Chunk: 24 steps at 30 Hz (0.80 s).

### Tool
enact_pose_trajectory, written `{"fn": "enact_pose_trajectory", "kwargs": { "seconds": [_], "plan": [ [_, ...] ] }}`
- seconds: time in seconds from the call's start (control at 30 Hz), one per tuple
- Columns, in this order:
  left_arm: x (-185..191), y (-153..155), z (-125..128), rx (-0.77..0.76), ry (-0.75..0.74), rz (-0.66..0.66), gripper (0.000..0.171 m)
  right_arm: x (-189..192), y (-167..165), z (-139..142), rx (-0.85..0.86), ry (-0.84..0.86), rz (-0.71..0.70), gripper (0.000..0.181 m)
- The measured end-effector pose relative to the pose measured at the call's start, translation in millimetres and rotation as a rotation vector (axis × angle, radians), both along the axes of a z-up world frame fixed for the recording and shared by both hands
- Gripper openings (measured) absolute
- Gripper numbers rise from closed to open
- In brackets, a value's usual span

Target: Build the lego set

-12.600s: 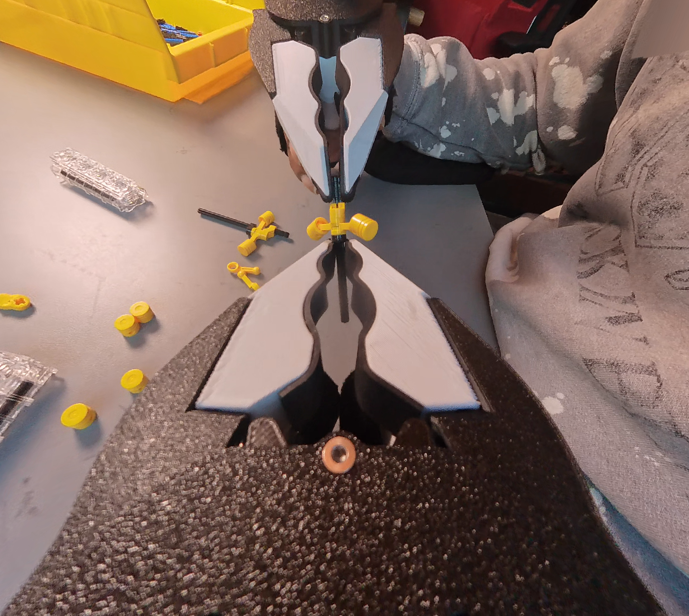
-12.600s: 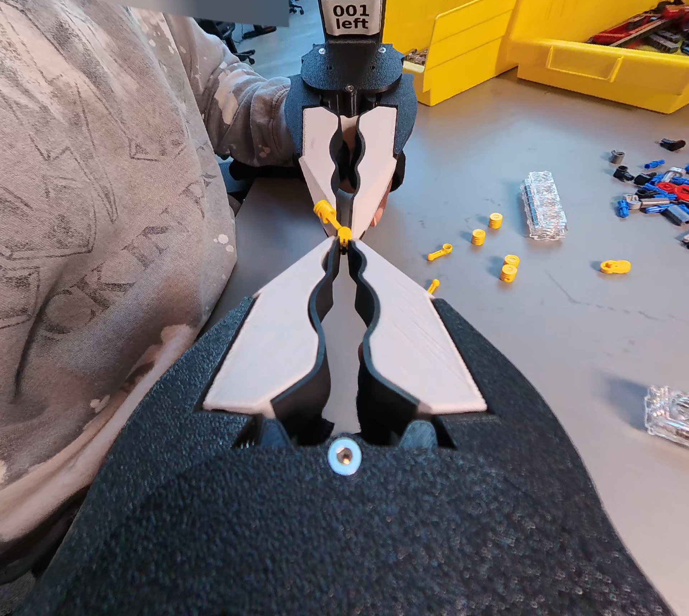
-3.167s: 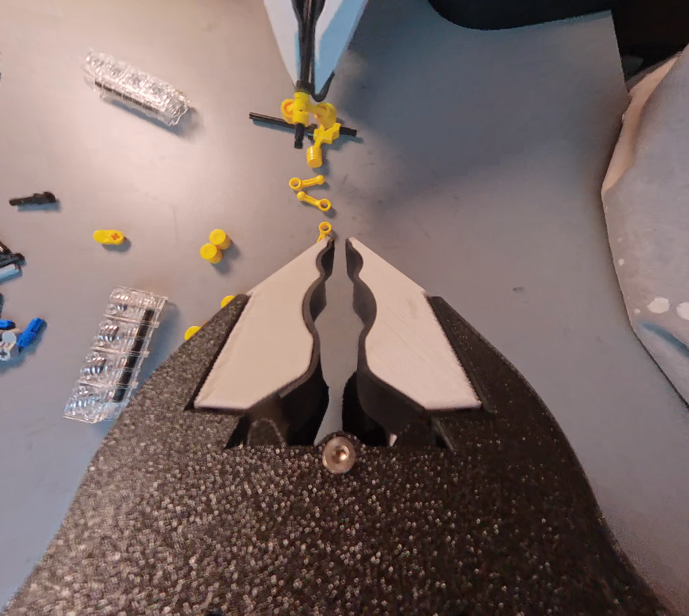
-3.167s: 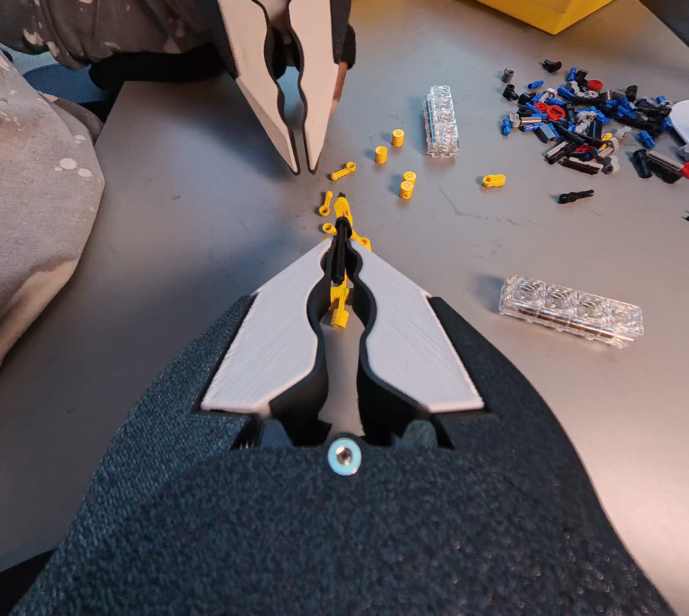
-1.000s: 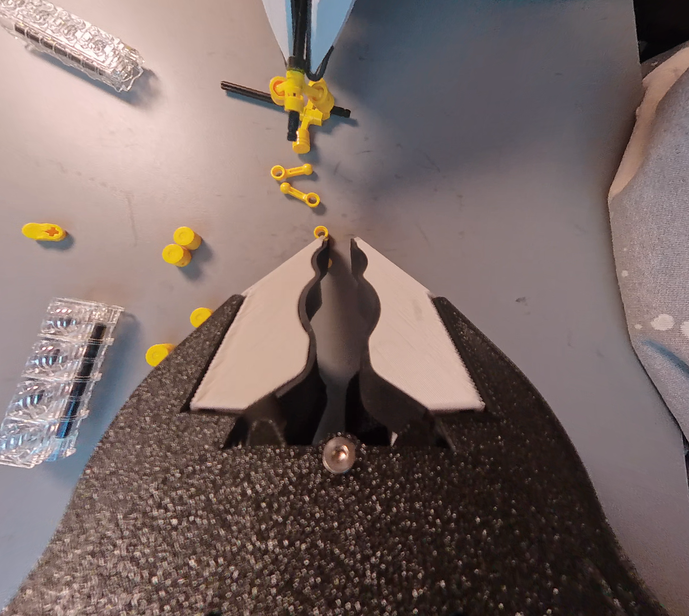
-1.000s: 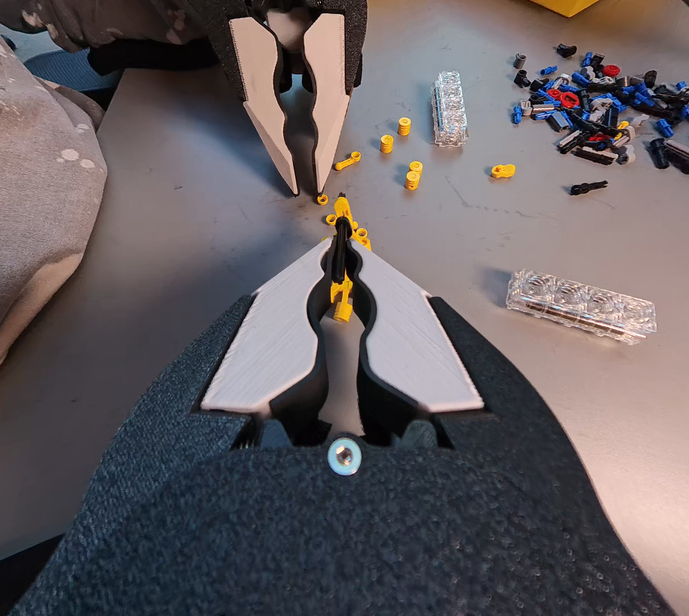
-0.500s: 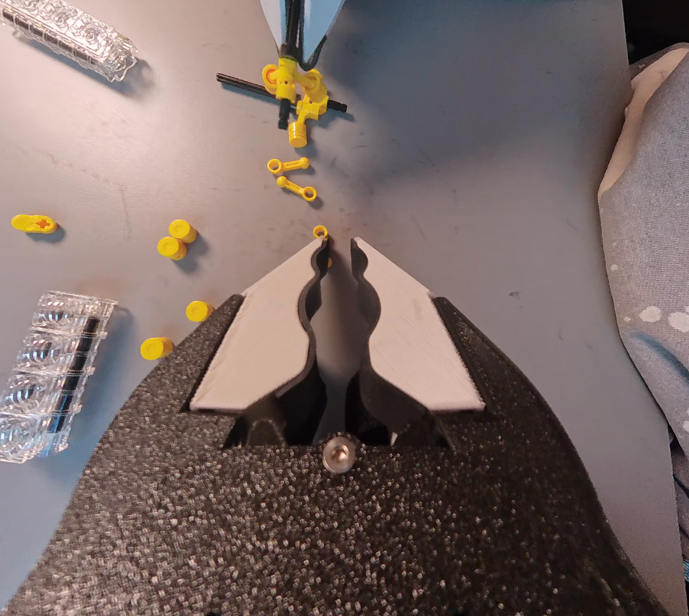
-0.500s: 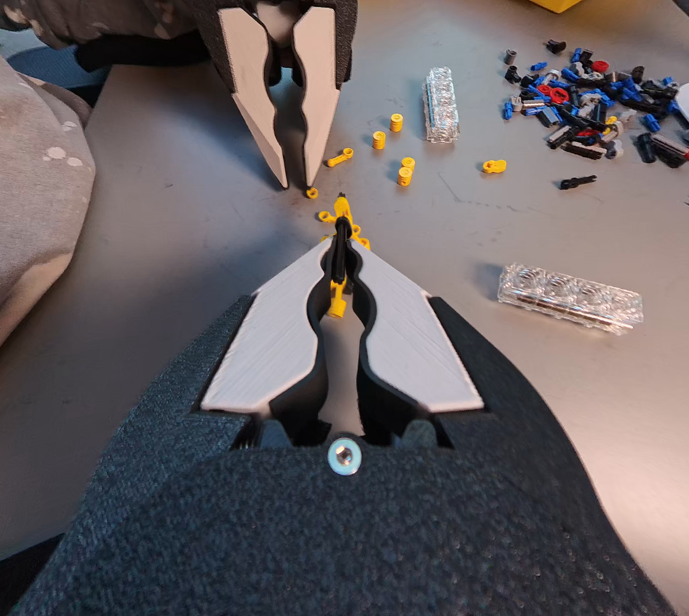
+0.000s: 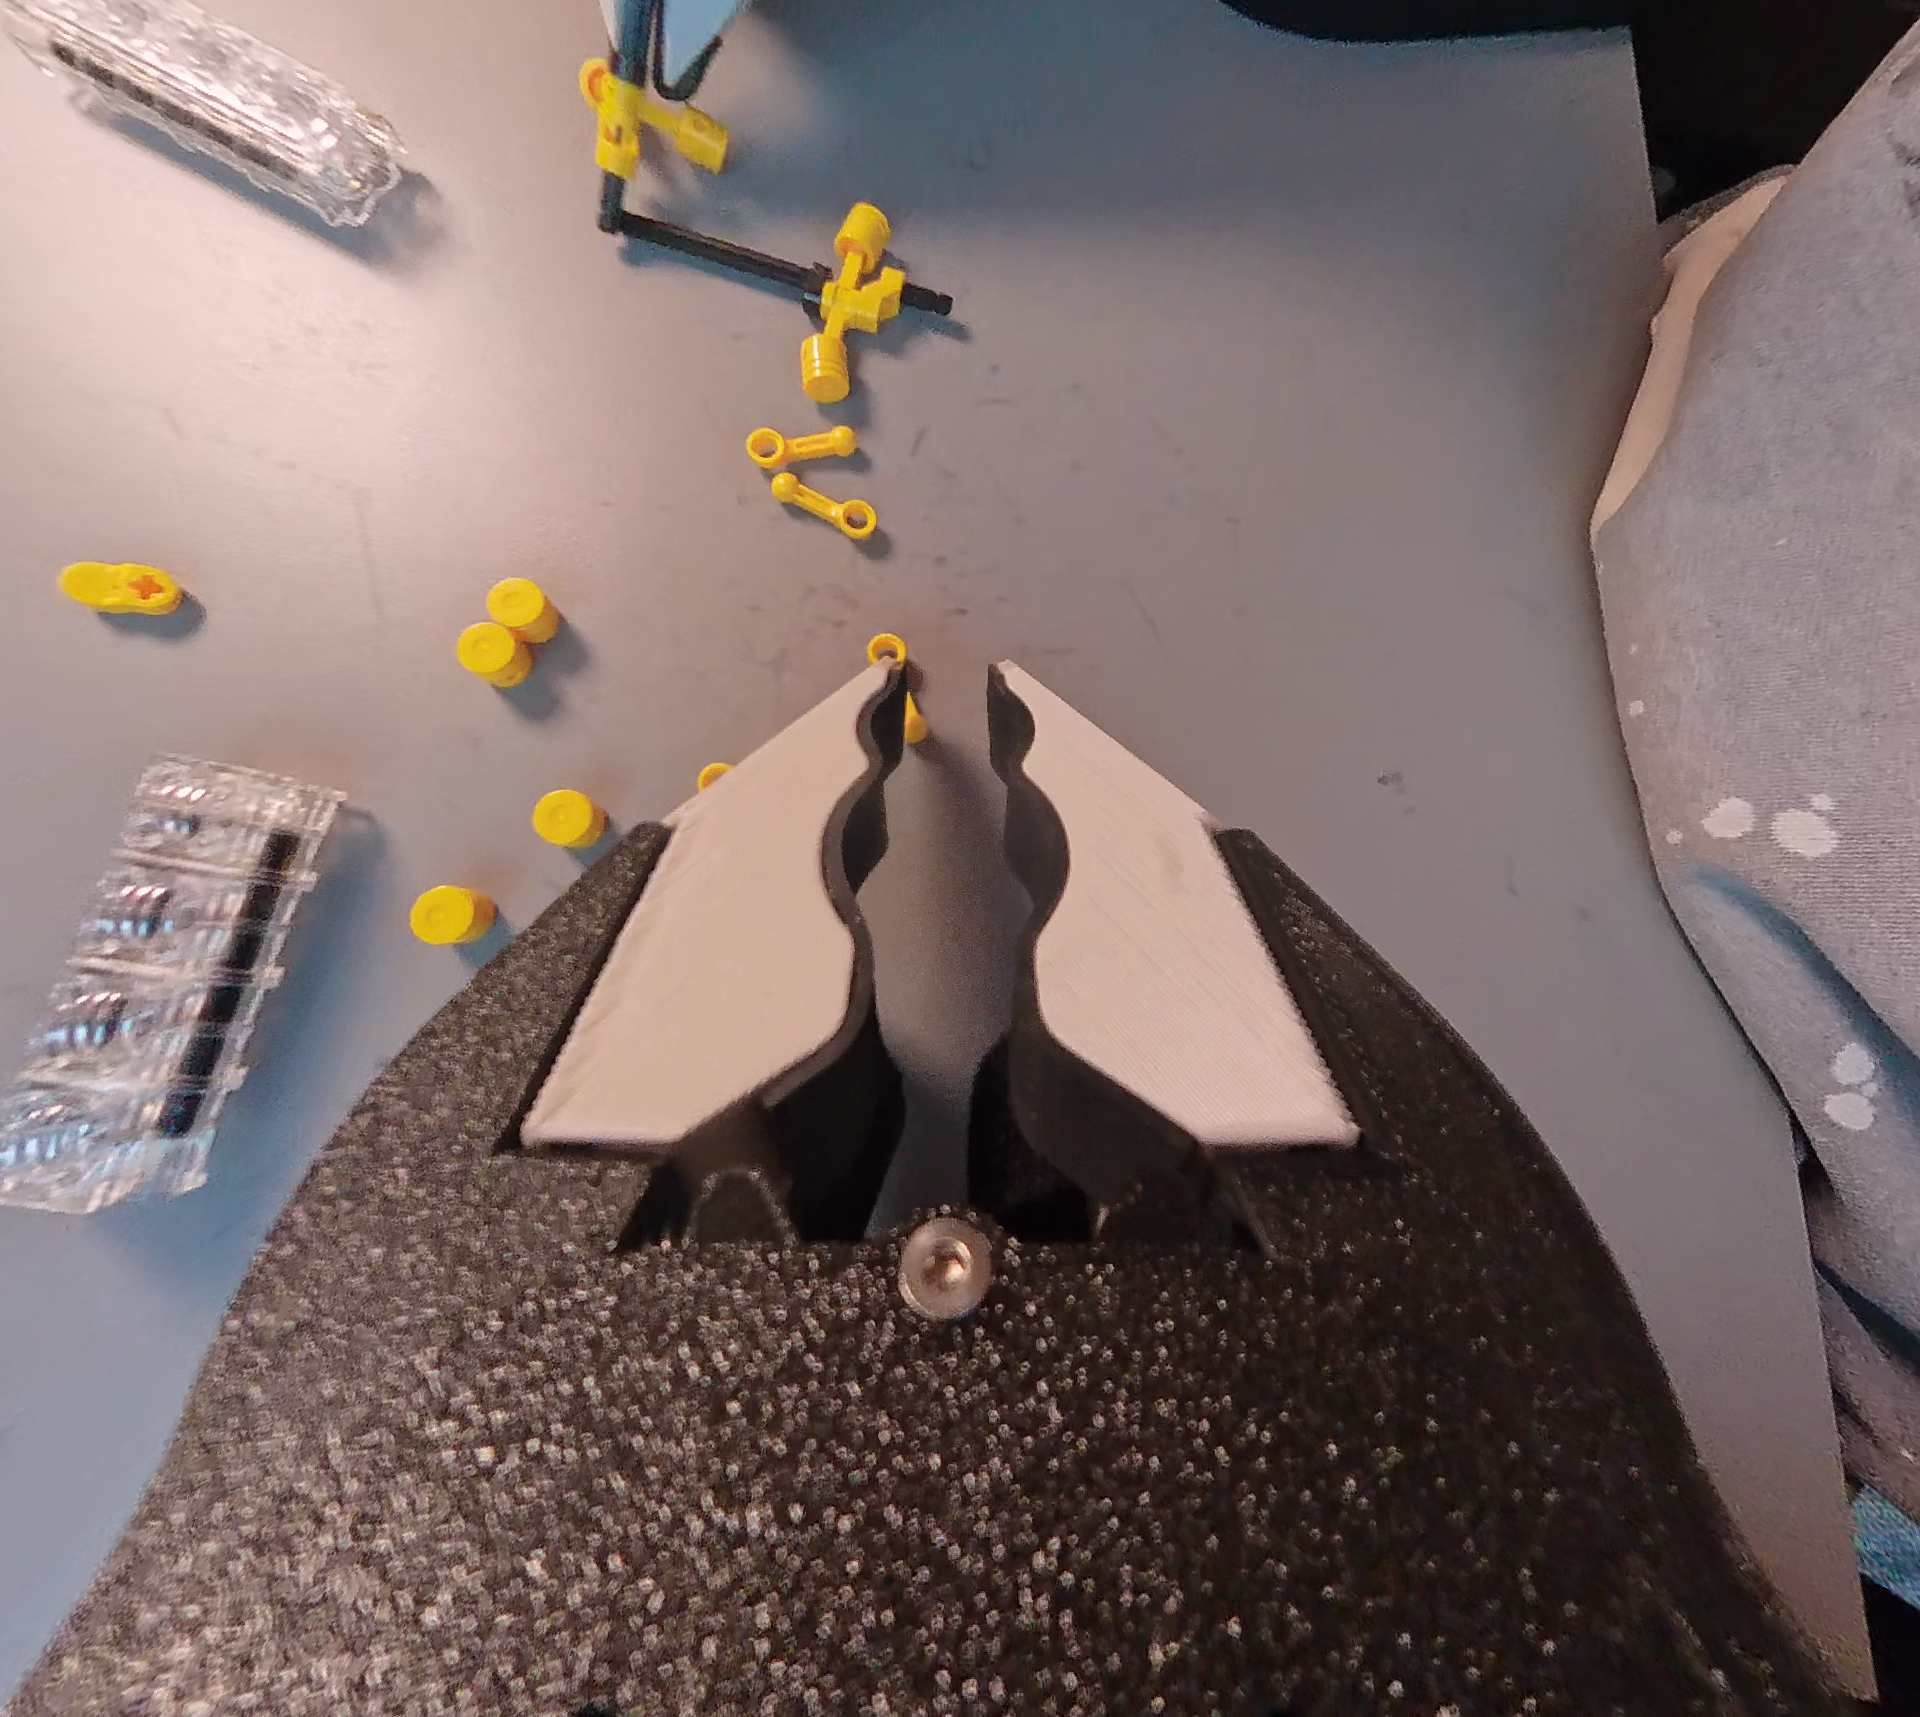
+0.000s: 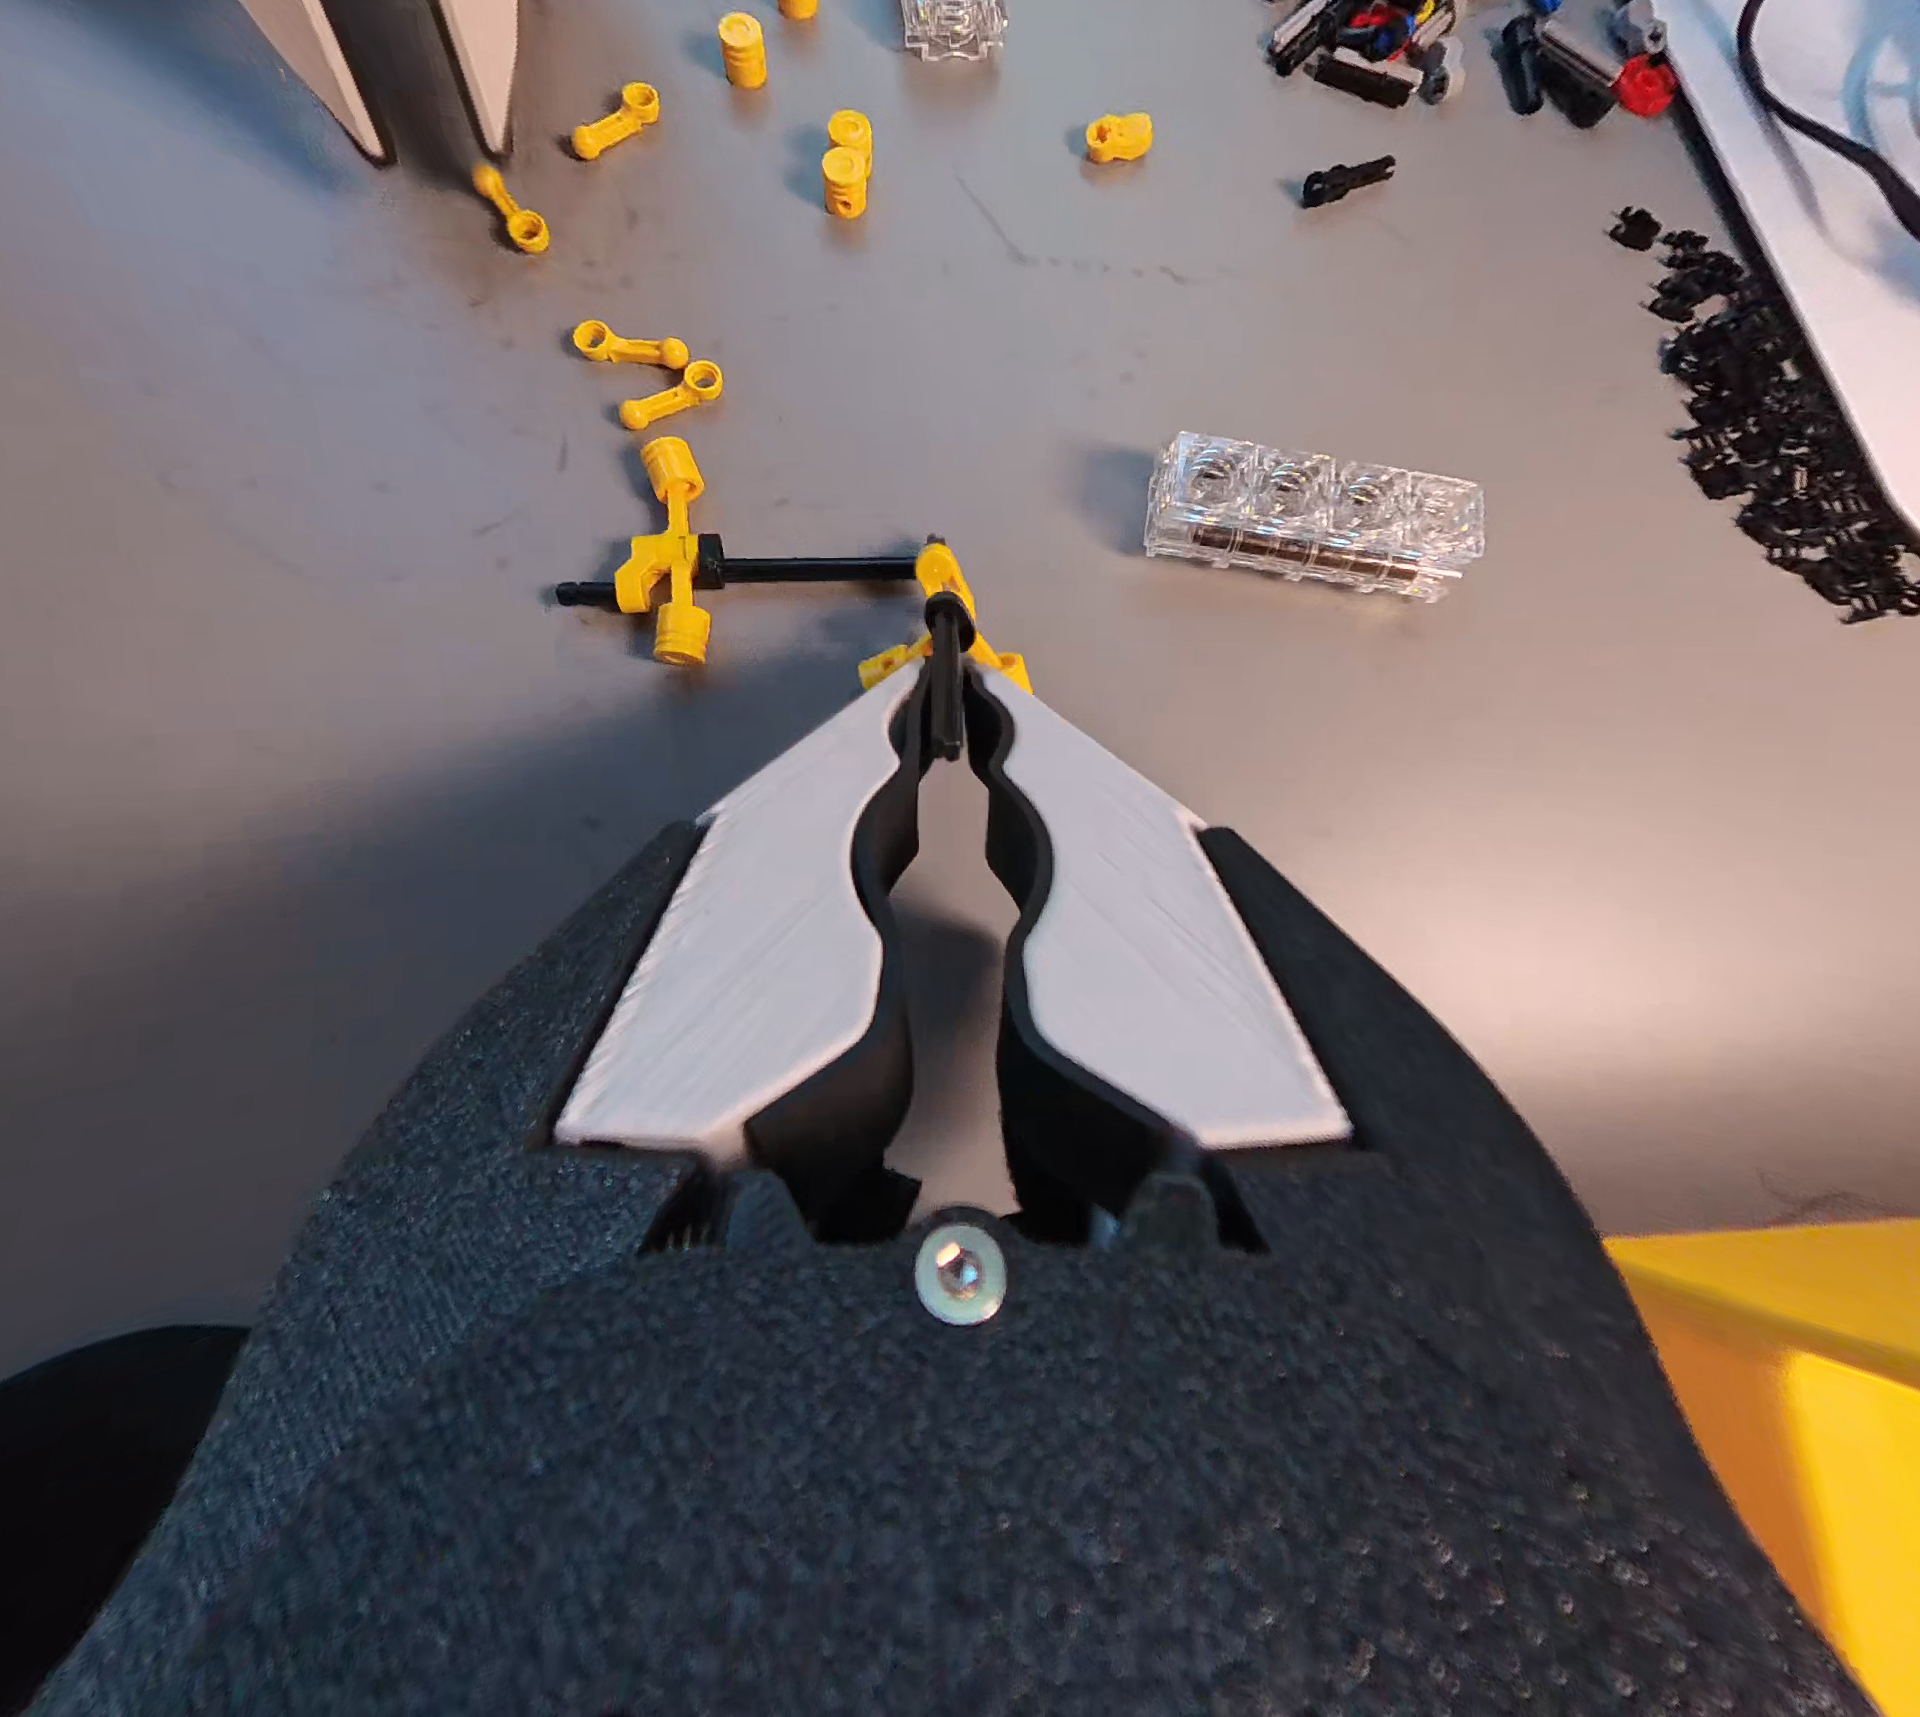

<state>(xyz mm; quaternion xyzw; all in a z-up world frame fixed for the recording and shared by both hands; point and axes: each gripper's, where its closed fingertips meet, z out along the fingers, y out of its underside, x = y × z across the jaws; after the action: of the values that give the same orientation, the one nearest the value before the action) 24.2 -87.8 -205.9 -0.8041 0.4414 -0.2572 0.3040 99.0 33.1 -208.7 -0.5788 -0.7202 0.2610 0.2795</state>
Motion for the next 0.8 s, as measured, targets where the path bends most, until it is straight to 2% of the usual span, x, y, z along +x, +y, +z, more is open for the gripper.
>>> {"fn": "enact_pose_trajectory", "kwargs": {
  "seconds": [0.13, 0.3, 0.5, 0.8],
  "plan": [
    [-26, 16, 16, 0.071, -0.019, 0.111, 0.015, -3, 8, 11, 0.011, 0.063, -0.034, 0.018],
    [-63, 43, 9, 0.141, 0.058, 0.286, 0.015, -17, 14, 44, 0.018, 0.261, -0.069, 0.024],
    [-57, 45, -13, 0.101, 0.100, 0.263, 0.015, -29, -9, 47, 0.032, 0.295, 0.020, 0.023],
    [-48, 46, -7, 0.117, 0.058, 0.236, 0.010, -48, -68, 37, 0.033, 0.229, 0.202, 0.022]
  ]
}}
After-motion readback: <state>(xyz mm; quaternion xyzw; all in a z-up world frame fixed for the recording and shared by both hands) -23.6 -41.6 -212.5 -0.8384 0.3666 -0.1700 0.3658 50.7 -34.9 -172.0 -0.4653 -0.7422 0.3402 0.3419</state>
